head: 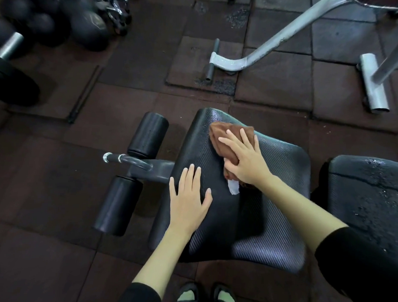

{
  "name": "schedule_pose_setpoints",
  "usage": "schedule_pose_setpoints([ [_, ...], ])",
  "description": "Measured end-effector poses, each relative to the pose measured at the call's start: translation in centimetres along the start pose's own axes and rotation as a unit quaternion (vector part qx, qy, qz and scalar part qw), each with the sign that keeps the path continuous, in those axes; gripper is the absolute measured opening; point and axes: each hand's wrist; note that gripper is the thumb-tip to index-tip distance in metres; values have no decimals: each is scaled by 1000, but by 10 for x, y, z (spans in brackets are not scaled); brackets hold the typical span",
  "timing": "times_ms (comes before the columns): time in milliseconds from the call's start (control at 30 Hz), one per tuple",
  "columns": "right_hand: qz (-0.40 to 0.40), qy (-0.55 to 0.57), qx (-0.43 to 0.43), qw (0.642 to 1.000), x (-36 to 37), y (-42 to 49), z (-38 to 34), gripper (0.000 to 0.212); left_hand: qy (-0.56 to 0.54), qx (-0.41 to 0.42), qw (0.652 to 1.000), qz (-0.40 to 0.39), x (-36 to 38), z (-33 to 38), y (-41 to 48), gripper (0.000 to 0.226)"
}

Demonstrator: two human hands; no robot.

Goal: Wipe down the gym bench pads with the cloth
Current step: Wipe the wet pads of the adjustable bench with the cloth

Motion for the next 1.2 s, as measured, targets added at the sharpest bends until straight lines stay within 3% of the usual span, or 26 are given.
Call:
schedule_pose_setpoints([
  [167, 26, 32, 82, 996, -5, 39, 28, 62, -19, -5, 1000, -18, 1, 1, 0, 62],
  [300, 38, 48, 83, 995, -2, 36, 23, 60, -23, -5, 999, -22, 1, 0, 0, 62],
  [567, -71, 6, -108, 992, 5, -11, -7, 61, -29, -8, 999, -25, 0, -7, -3, 63],
  [733, -73, -17, -136, 988, 1, 9, 10, 51, -34, -21, 999, -34, -1, -13, -6, 65],
  [900, -51, 5, -41, 998, -4, 59, 21, 56, -47, -20, 998, -37, -2, -12, -5, 66],
  [1067, -12, 37, 20, 999, 4, 65, 6, 43, -46, -38, 998, -33, -3, -12, -8, 69],
  [1200, -45, 40, -133, 989, 17, 39, -32, 43, -22, -83, 996, -27, -4, -16, -15, 78],
])
Point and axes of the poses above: each hand's wrist, its own y-axis towards the middle knuckle, its own x-axis out of the palm, z = x × y, and after that the axes turned 14 degrees about -x, right-handed
